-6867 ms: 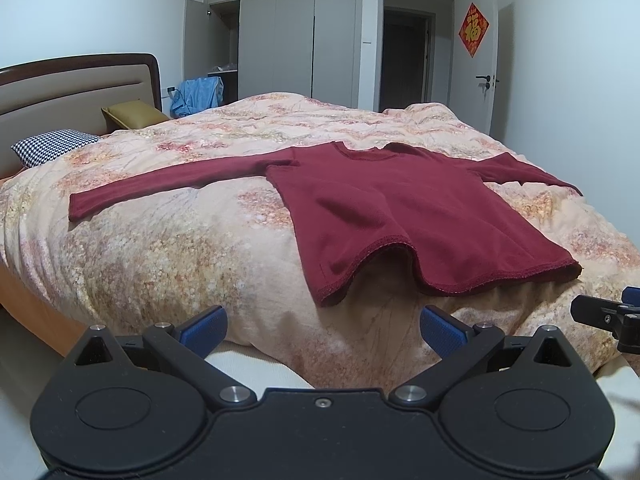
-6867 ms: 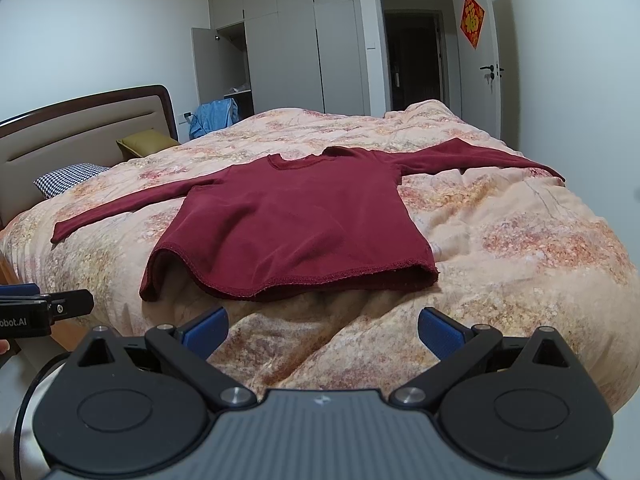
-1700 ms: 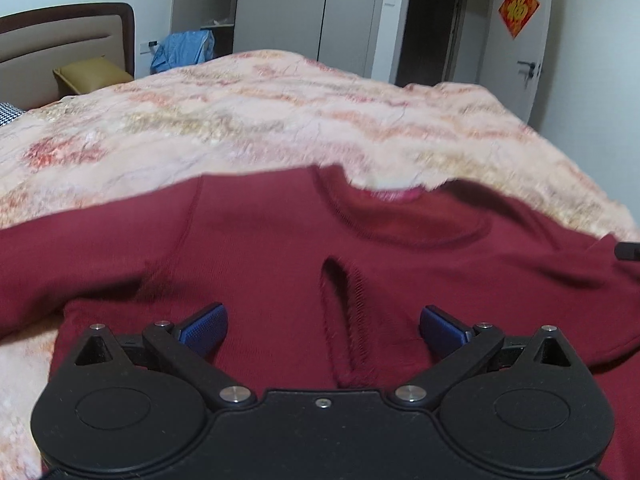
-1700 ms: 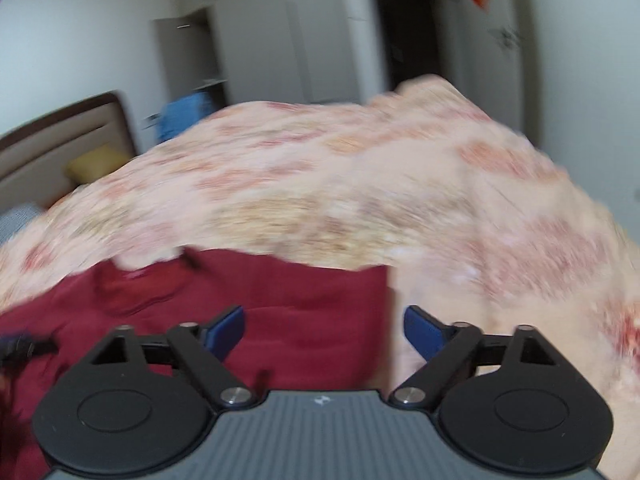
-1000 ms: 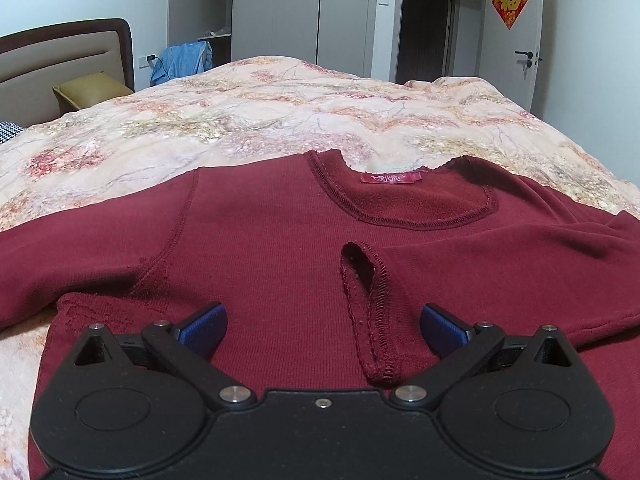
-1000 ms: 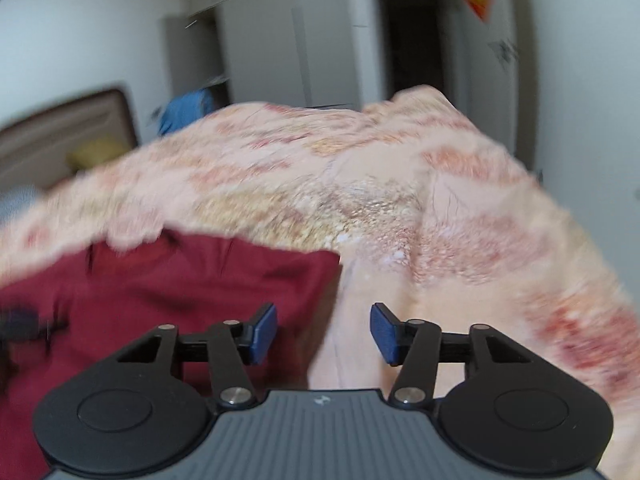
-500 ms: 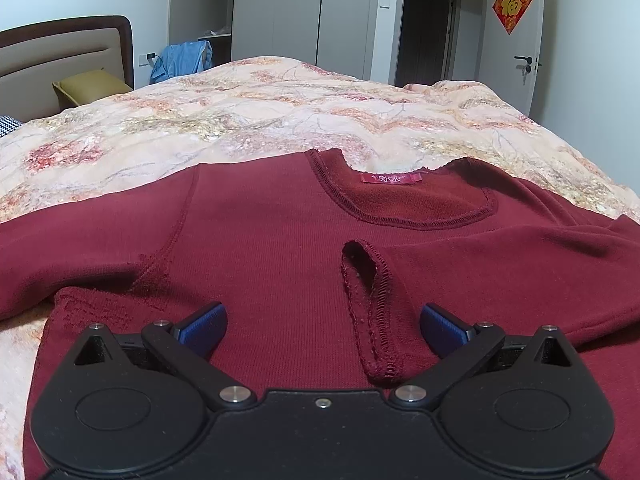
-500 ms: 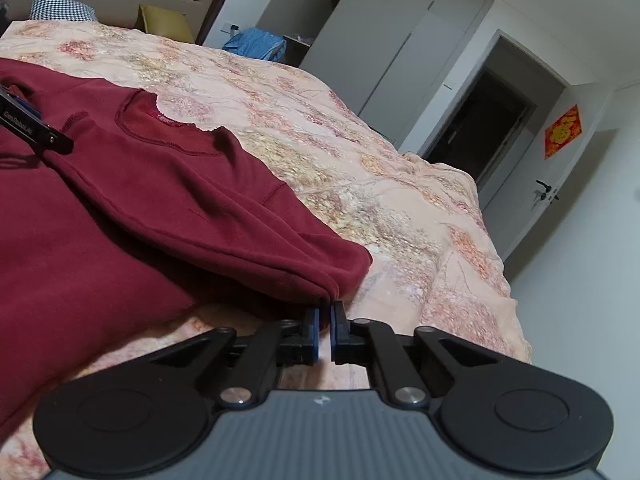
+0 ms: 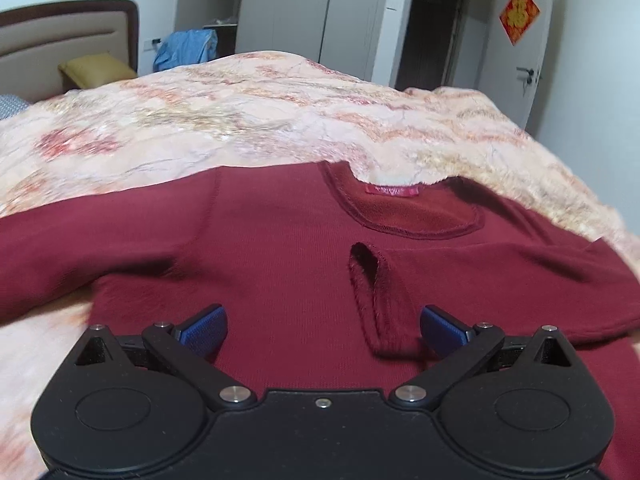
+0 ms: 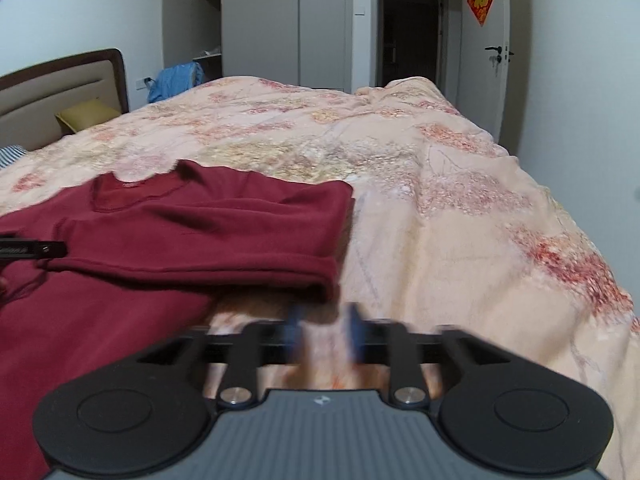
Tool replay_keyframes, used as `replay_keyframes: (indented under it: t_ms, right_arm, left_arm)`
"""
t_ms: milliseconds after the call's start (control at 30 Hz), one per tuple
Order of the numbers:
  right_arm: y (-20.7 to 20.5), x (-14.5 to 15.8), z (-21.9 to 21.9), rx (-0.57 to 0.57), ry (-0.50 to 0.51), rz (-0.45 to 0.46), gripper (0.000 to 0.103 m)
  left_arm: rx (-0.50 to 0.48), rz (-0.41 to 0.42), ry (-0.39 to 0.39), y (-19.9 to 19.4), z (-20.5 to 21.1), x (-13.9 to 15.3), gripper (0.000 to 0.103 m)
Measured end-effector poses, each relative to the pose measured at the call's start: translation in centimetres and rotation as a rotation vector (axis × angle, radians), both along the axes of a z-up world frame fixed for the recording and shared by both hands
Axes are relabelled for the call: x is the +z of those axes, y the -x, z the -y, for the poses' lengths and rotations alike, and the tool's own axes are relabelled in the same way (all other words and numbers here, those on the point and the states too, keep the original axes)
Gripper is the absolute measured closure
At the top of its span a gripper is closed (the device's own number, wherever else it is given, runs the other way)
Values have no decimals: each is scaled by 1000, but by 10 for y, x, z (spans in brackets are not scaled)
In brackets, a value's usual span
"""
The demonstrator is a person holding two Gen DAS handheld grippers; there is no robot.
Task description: Fold small clothes
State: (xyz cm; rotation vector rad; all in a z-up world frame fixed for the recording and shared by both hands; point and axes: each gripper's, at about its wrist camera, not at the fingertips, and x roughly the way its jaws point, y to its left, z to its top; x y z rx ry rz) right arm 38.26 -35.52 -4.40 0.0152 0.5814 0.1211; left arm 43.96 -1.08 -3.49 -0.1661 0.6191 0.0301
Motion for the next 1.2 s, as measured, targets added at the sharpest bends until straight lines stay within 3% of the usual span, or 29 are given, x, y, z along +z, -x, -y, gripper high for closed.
replay_keyframes:
  t_ms: [100,200,300,433,533,800,900,1000,1100,1133,1200]
  right_arm:
    - [35,10,-2,35,-42,10,30]
    - [75,16,-2,62,-145,-8,12]
    - [118,14,-3,96,-254,-38,10]
    - [170,6,-12,100,-292,-77,6]
    - [201,2,-22,91,-316,-85,0]
    - [239,-14,-49,32,-337,-74,0]
    - [241,-15,-52,-15,-377,-68,0]
    - [241,-14,-52,-46,-413,-65,11]
    - [241,-12,-58,-70,-370,-67,27]
    - [242,-12,-60,-73,-349,-67,36]
    - [243,-12,-64,-74,-326,-72,45]
  left_arm:
    - [-8,11,6,47,-13,15,1]
    - [-26,18,-27,105,-27,22,1]
    - [-44,-13,-71,160,-39,18,1]
    - [-33,-59,-81,216,-53,7,1]
    - [-10,-94,-13,244,-66,-4,1]
    - [-51,-121,169,274,-67,-16,1]
    - [-39,-136,273,277,-68,-17,9]
    - [3,-187,273,275,-63,-14,19]
    - [3,-201,243,276,-55,-10,32]
    - [-2,-201,251,275,-55,-11,38]
    - [-9,-208,272,275,-55,-12,56]
